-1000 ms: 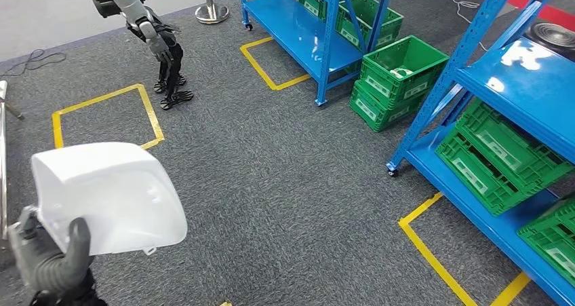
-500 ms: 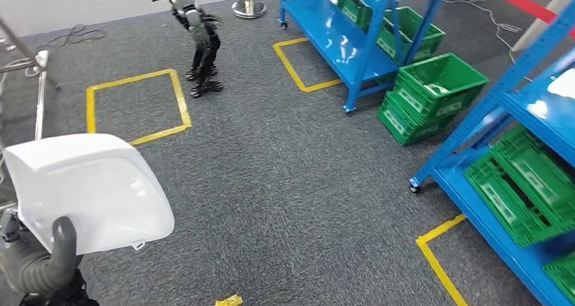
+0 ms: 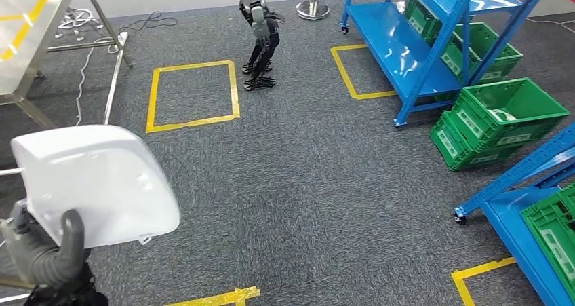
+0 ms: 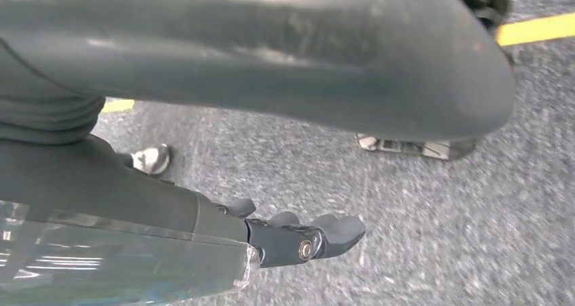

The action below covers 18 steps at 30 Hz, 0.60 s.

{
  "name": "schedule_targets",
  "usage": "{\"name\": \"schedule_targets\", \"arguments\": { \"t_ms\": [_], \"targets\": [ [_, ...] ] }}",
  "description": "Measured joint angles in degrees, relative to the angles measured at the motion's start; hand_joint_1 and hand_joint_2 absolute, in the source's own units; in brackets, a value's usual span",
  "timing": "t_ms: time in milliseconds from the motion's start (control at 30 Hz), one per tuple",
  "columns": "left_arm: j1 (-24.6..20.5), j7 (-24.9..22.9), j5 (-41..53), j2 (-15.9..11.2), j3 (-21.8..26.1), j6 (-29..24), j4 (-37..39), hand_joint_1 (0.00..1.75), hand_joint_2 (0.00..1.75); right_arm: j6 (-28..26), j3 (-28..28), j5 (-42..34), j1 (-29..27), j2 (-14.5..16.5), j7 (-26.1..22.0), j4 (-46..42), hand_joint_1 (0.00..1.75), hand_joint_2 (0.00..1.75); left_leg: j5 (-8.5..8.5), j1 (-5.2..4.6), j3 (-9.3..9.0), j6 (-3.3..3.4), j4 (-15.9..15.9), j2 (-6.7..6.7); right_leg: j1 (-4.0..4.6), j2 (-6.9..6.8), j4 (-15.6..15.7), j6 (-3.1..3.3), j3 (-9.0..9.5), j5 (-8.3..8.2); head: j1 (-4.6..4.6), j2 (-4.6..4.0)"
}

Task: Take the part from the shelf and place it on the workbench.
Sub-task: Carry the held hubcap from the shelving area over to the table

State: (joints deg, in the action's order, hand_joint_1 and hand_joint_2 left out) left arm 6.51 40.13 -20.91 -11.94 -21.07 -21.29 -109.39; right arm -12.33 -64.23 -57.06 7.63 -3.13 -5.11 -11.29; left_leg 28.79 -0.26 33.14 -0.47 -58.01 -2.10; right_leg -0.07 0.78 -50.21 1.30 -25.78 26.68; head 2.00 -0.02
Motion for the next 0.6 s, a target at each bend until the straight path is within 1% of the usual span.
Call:
{"name": "schedule_targets", "arguments": {
  "t_ms": [33,67,100,133,167,200,233,267,300,333,400,433,467,500,533,567,600],
  "targets": [
    [-0.07,0.00,-0.01,0.02,0.08,-0.13,0.02,1.75,1.75,0.00,0.01,0.02,-0.08,-0.02,-0.01,0.02,0.00,0.00,2.48,0.16,2.06,-0.34,-4.43,1.70,0.05,-0.51,0.01,0.08,-0.08,-0.03,-0.43,-0.01],
    [-0.12,0.00,-0.01,0.03,0.14,-0.26,0.05,1.75,1.75,0.00,0.01,0.04,-0.25,-0.01,-0.01,0.03,0.00,0.00,4.49,0.45,4.10,-0.73,-8.80,2.13,0.07,-1.10,0.01,0.13,-0.14,0.00,-0.86,0.00],
    [-0.11,0.00,-0.01,0.05,0.16,-0.39,0.11,1.75,1.75,0.00,0.00,0.05,-0.41,0.00,-0.01,0.04,0.00,0.00,5.48,0.71,5.47,-1.08,-11.79,2.19,0.05,-1.70,0.00,0.10,-0.15,0.05,-1.20,0.01],
    [-0.10,0.00,-0.01,0.05,0.19,-0.56,0.20,1.75,1.75,0.00,-0.01,0.06,-0.52,0.02,-0.02,0.05,0.00,0.00,5.26,0.95,5.79,-1.37,-12.58,2.25,0.00,-2.25,-0.01,0.03,-0.12,0.14,-1.51,0.01],
    [-0.10,0.00,-0.01,0.04,0.21,-0.70,0.27,1.75,1.75,0.00,-0.01,0.06,-0.54,0.04,-0.04,0.05,0.00,0.00,3.88,1.13,4.74,-1.61,-10.72,2.57,-0.09,-2.74,-0.02,-0.13,0.00,0.25,-1.74,0.01],
    [-0.12,0.00,-0.01,0.04,0.22,-0.82,0.33,1.75,1.75,0.00,-0.01,0.06,-0.49,0.07,-0.05,0.04,0.00,0.00,1.88,1.26,2.61,-1.78,-6.88,3.30,-0.22,-3.15,-0.03,-0.37,0.20,0.41,-1.86,0.01],
    [-0.15,0.00,-0.01,0.04,0.23,-0.93,0.35,1.75,1.75,0.00,-0.01,0.06,-0.43,0.05,-0.07,0.04,0.00,0.00,-0.03,1.32,0.03,-1.93,-2.34,4.90,-0.26,-3.45,-0.05,-0.71,0.47,0.61,-1.99,0.00],
    [-0.25,-0.01,0.00,0.04,0.24,-1.01,0.37,1.75,1.75,0.00,-0.01,0.07,-0.40,0.04,-0.08,0.04,0.00,0.00,-1.36,1.30,-2.18,-1.81,1.56,6.19,-0.26,-3.74,-0.14,-1.12,0.73,0.90,-2.17,0.00],
    [-0.35,-0.01,0.01,0.05,0.24,-1.14,0.38,1.75,1.75,0.00,-0.01,0.08,-0.38,0.02,-0.08,0.04,0.00,0.00,-2.05,1.21,-3.57,-1.47,4.08,7.08,-0.23,-4.08,-0.13,-1.53,1.04,1.10,-2.16,0.00],
    [-0.44,-0.01,0.02,0.06,0.25,-1.28,0.42,1.75,1.75,0.00,-0.01,0.09,-0.37,0.00,-0.09,0.04,0.00,0.00,-2.19,1.04,-4.16,-1.00,5.27,7.37,-0.21,-4.48,-0.04,-1.93,1.32,1.26,-2.09,0.00],
    [-0.56,0.00,0.07,0.07,0.27,-1.58,0.45,1.75,1.75,0.00,-0.01,0.13,-0.35,0.01,-0.09,0.04,0.00,0.00,-2.32,0.81,-4.25,0.11,5.75,5.87,-0.42,-5.40,0.38,-2.59,1.85,1.50,-1.79,0.01],
    [-0.61,-0.01,0.08,0.07,0.28,-1.72,0.46,1.75,1.75,0.00,-0.01,0.14,-0.34,0.02,-0.09,0.03,0.00,0.00,-2.50,0.79,-4.32,0.55,5.97,5.11,-0.54,-5.08,0.07,-2.89,1.82,2.12,-1.66,0.01],
    [-0.70,-0.01,0.10,0.07,0.29,-1.85,0.46,1.75,1.75,0.00,-0.01,0.15,-0.36,0.04,-0.09,0.03,0.00,0.00,-2.75,0.83,-4.37,0.96,6.21,4.37,-0.61,-4.30,-1.36,-3.12,1.24,3.38,-1.53,0.01],
    [-0.78,-0.02,0.11,0.07,0.29,-1.96,0.46,1.75,1.75,0.01,-0.01,0.15,-0.41,0.06,-0.09,0.03,0.00,0.00,-3.02,0.83,-4.38,1.35,6.43,3.63,-0.64,-3.17,-4.25,-3.27,-0.06,5.28,-1.28,0.01],
    [-0.85,-0.02,0.11,0.07,0.29,-2.01,0.47,1.75,1.75,0.04,-0.01,0.15,-0.48,0.09,-0.09,0.03,0.00,0.00,-3.21,0.75,-4.27,1.64,6.55,2.91,-0.63,-2.09,-8.53,-3.30,-2.02,7.58,-0.94,0.01],
    [-0.88,-0.02,0.12,0.07,0.29,-2.03,0.48,1.75,1.75,0.08,-0.01,0.15,-0.60,0.12,-0.09,0.02,0.00,0.00,-3.37,0.60,-4.16,1.87,6.61,2.11,-0.58,-1.53,-13.26,-3.20,-4.26,9.62,-0.68,0.01],
    [-0.88,-0.02,0.13,0.07,0.28,-2.03,0.50,1.75,1.75,0.11,-0.01,0.15,-0.72,0.14,-0.08,0.02,0.00,0.00,-3.49,0.42,-4.08,2.03,6.63,1.27,-0.52,-1.29,-17.03,-3.01,-6.07,10.80,-0.43,0.01]
  ]
}}
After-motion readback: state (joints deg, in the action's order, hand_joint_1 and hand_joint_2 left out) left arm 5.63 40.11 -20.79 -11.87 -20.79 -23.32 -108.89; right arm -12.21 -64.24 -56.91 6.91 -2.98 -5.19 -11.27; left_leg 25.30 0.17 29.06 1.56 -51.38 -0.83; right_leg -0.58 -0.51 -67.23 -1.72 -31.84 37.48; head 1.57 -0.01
